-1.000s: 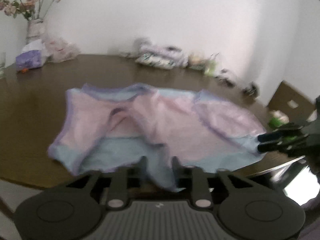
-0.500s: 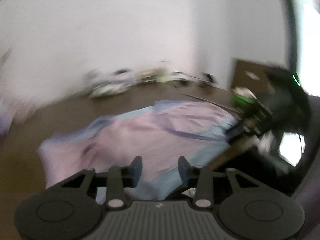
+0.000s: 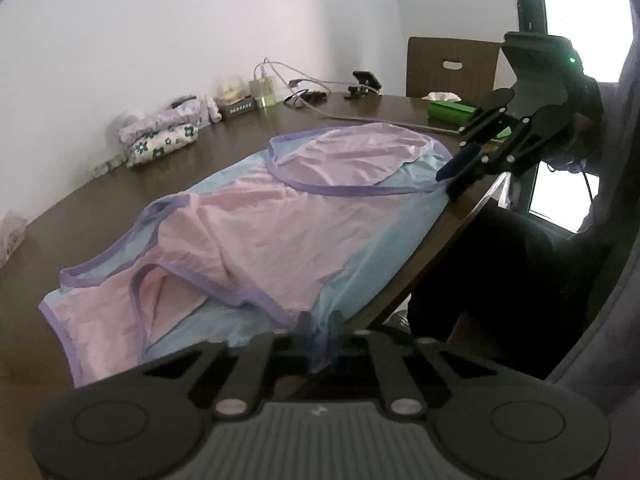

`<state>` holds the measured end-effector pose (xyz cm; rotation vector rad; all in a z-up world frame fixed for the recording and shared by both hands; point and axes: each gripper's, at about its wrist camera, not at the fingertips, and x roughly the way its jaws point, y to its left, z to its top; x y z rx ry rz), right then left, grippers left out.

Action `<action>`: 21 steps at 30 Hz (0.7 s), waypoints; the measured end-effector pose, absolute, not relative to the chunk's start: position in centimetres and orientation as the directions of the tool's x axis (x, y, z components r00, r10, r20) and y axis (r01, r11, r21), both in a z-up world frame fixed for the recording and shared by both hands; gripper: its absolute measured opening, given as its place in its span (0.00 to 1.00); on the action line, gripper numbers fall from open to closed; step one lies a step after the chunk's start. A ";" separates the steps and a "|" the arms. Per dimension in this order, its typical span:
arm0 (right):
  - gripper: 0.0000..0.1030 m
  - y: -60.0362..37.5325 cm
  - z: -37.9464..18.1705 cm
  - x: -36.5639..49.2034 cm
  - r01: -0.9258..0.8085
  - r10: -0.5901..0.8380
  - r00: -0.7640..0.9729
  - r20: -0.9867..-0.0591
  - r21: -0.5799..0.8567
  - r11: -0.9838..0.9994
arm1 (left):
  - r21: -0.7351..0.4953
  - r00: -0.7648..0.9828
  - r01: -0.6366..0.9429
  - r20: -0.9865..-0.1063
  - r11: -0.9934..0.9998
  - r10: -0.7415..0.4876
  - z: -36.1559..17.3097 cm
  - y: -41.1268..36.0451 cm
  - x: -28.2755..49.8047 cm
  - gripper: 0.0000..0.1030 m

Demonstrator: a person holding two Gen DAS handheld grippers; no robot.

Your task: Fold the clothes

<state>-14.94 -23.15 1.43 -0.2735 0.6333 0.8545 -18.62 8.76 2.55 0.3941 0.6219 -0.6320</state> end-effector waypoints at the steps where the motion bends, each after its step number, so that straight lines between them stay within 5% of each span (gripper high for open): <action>1: 0.03 -23.2 1.5 -14.8 -0.771 0.616 0.487 -0.620 0.026 0.636 | 0.147 0.628 0.655 -0.651 0.741 -0.426 2.7 8.9 -18.4 0.03; 10: 0.02 -23.4 5.1 -10.0 -0.771 0.630 0.510 -0.586 0.013 0.636 | 0.093 0.605 0.688 -0.621 0.720 -0.498 6.7 11.1 -12.5 0.02; 15: 0.08 -20.7 5.1 -2.4 -0.715 0.511 0.577 -0.637 -0.091 0.693 | 0.149 0.653 0.623 -0.639 0.768 -0.406 6.1 11.2 -4.6 0.07; 18: 0.14 -20.6 5.7 -0.6 -0.634 0.408 0.657 -0.634 -0.172 0.754 | 0.135 0.694 0.541 -0.630 0.830 -0.350 6.9 12.8 -3.2 0.15; 19: 0.24 -21.6 6.4 -0.9 -0.620 0.415 0.672 -0.614 -0.160 0.768 | 0.122 0.719 0.516 -0.601 0.848 -0.351 7.6 13.8 -4.4 0.20; 21: 0.31 -24.7 7.8 -2.4 -0.618 0.462 0.668 -0.584 -0.090 0.781 | 0.081 0.759 0.460 -0.552 0.884 -0.345 8.9 16.1 -7.2 0.43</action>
